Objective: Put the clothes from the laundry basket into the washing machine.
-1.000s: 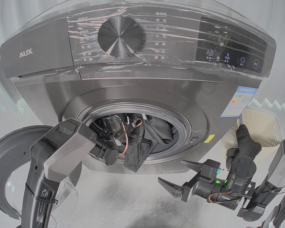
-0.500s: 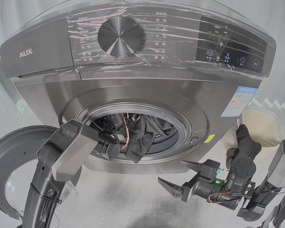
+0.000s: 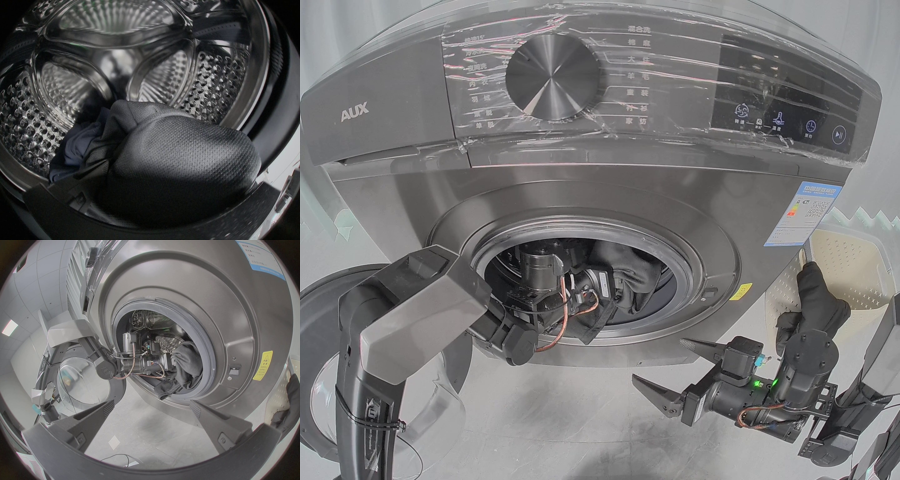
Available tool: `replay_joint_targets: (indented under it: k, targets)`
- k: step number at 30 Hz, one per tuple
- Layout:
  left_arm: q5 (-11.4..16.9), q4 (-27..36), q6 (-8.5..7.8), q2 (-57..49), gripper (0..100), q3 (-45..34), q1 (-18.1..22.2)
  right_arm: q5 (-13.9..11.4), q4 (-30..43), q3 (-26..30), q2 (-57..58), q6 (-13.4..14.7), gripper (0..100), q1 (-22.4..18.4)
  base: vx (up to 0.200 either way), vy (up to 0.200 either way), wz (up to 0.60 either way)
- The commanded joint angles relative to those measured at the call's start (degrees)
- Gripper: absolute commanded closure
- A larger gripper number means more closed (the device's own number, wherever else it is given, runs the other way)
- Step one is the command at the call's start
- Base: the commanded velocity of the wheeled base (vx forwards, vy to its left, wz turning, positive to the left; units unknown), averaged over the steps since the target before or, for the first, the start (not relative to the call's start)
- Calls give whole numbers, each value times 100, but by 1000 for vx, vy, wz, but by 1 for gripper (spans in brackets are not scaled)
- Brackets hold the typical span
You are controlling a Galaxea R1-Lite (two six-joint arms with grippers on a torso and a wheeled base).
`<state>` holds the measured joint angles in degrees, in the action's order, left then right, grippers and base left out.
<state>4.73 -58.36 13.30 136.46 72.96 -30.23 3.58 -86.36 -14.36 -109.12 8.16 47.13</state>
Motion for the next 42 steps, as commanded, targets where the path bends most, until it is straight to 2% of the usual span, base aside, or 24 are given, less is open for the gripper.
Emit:
replay_joint_targets:
  k: [1,4,5,7,11,13,15,20,24,28,29,32,34,37,40,42]
  targets:
    - [37,52,-143,82,0,-142,-97,2,-4,3,-13,2,0,7,0,0,0]
    - [19,52,-231,346,0,25,-97,2,-4,-5,-13,2,0,16,0,0,0]
    - [19,70,-284,408,100,78,-79,2,-4,-5,-13,2,0,16,0,0,0]
    - [28,105,-319,443,100,166,-53,2,-4,-5,-13,2,0,24,0,0,0]
    - [-86,96,-284,592,100,667,-9,2,-4,-14,-13,2,0,24,0,0,0]
    - [-411,44,-267,689,100,1256,132,2,-4,-14,-22,2,0,24,0,0,0]
    - [-745,17,-179,847,100,1880,211,2,-4,-14,-31,2,0,42,0,0,0]
    - [-1079,52,-126,1128,100,2970,413,2,-4,-14,-66,2,0,77,0,0,0]
    - [-1273,26,-117,1295,100,3400,457,2,-4,-14,-66,2,0,77,0,0,0]
    - [-1299,35,-117,1322,100,3453,474,2,-4,-14,-66,2,0,77,0,0,0]
    - [-1299,17,-126,1322,0,3356,466,2,-4,-14,-66,2,0,77,0,0,0]
    - [-1264,26,-143,1269,0,2961,466,2,-4,-14,-66,2,0,77,0,0,0]
    - [-1176,105,-161,1067,0,2302,457,2,-4,-14,-66,2,0,77,0,0,0]
    - [-877,211,-161,645,0,1414,413,2,-4,-5,-66,2,0,77,0,0,0]
    - [-684,360,-284,223,0,605,404,2,-4,-14,-66,11,0,77,0,0,0]
    - [-552,439,-442,-32,0,201,404,2,-4,-14,-75,2,0,77,0,0,0]
